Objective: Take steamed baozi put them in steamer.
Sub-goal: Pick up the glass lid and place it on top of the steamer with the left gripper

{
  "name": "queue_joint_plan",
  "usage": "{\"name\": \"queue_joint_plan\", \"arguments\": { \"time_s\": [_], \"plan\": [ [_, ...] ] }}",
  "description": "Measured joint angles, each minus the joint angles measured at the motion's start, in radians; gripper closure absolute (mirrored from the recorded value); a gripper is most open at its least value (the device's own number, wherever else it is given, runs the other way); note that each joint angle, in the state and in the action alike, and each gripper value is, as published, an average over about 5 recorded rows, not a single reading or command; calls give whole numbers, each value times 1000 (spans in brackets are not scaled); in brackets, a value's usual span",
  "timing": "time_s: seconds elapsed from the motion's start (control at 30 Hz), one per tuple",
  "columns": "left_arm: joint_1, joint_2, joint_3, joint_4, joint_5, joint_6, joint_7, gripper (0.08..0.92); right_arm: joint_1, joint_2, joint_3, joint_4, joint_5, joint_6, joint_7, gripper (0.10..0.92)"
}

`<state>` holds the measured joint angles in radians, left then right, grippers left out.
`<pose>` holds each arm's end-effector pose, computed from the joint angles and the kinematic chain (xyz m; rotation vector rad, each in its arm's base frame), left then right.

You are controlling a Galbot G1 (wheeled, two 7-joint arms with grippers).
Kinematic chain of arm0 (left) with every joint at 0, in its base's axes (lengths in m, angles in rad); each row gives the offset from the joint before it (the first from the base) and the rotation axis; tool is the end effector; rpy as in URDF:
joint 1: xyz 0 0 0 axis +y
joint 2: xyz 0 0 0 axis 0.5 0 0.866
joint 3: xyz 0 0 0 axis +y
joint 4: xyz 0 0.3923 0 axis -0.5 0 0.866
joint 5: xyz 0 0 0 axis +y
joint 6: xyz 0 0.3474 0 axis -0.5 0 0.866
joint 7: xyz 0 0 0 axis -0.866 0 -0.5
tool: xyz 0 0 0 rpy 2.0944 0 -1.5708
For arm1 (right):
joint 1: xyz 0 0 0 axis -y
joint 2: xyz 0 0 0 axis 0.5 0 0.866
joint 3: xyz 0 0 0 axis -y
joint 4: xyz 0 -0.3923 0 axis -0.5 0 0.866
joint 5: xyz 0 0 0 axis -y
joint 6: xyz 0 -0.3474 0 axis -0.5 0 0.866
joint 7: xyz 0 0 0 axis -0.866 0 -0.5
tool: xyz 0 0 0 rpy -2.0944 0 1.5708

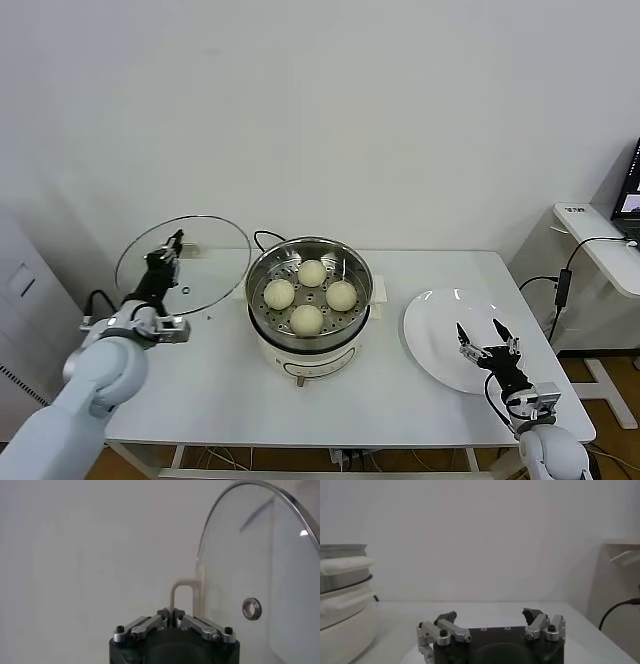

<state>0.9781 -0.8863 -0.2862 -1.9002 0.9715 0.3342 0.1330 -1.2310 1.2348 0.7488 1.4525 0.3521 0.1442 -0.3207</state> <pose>0.3371 0.1171 -0.2431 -0.0158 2.1343 2.1970 0.2605 -0.2156 -0.4387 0.1036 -3.0646 0.0001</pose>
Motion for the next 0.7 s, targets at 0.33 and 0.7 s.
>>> {"name": "queue_joint_plan", "arguments": {
  "time_s": [0.33,0.7],
  "plan": [
    [-116,-56,178,-31,108,158,111,891,0,0,6,-2,0,0,3,203],
    [-203,-152,312,-1,218,254,171,891,-2,-1,11,-3,0,0,3,203]
  ]
}}
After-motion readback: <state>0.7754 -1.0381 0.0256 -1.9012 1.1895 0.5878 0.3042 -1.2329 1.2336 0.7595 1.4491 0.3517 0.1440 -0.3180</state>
